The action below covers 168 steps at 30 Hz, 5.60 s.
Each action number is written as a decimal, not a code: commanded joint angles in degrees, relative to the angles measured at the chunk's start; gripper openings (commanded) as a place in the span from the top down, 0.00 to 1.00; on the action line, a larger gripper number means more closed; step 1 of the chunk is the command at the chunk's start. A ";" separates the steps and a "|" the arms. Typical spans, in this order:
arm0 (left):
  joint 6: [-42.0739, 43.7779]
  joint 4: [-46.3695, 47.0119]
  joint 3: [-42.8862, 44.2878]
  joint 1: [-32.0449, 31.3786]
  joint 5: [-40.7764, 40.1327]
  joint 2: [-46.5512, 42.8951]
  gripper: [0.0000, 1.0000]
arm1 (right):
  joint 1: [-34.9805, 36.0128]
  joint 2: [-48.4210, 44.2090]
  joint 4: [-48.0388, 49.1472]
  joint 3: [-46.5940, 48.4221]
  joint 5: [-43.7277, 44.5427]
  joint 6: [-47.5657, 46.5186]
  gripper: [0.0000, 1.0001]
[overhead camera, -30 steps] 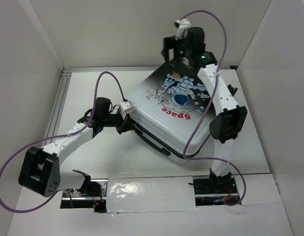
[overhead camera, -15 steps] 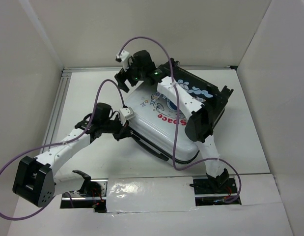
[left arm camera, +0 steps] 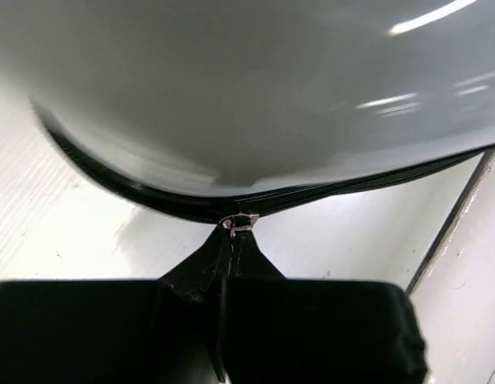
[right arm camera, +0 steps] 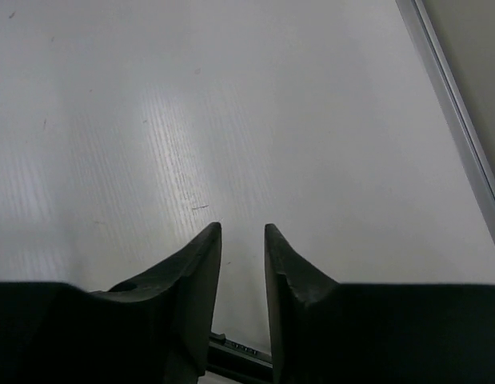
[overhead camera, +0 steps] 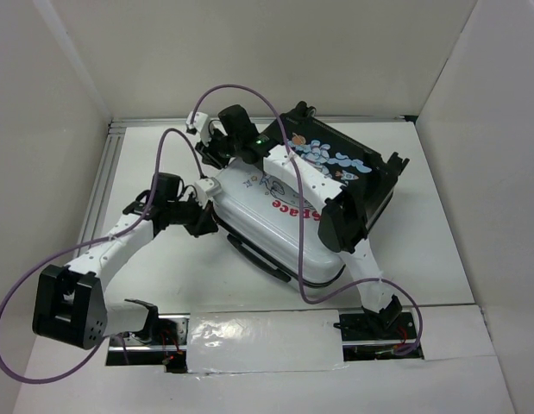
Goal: Pack the luggage
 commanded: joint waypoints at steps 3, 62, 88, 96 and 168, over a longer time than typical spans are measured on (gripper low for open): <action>3.11 8.16 5.57 10.08 2.67 1.03 1.00 | -0.62 0.73 -15.80 -1.68 -4.03 -2.72 0.71; 12.44 18.62 19.37 10.27 -2.76 18.26 1.00 | -10.64 -77.75 -30.73 -57.30 13.10 45.27 1.00; 9.80 22.32 7.25 9.65 -1.46 3.76 1.00 | -16.43 -58.45 -15.30 -60.83 35.09 52.66 1.00; 9.79 19.07 4.26 3.50 -5.49 -2.22 1.00 | -29.97 -36.12 0.09 -42.75 17.54 42.82 1.00; -7.53 17.16 2.14 -35.53 -28.25 -4.60 1.00 | -11.61 -41.82 12.14 -79.11 41.49 89.57 1.00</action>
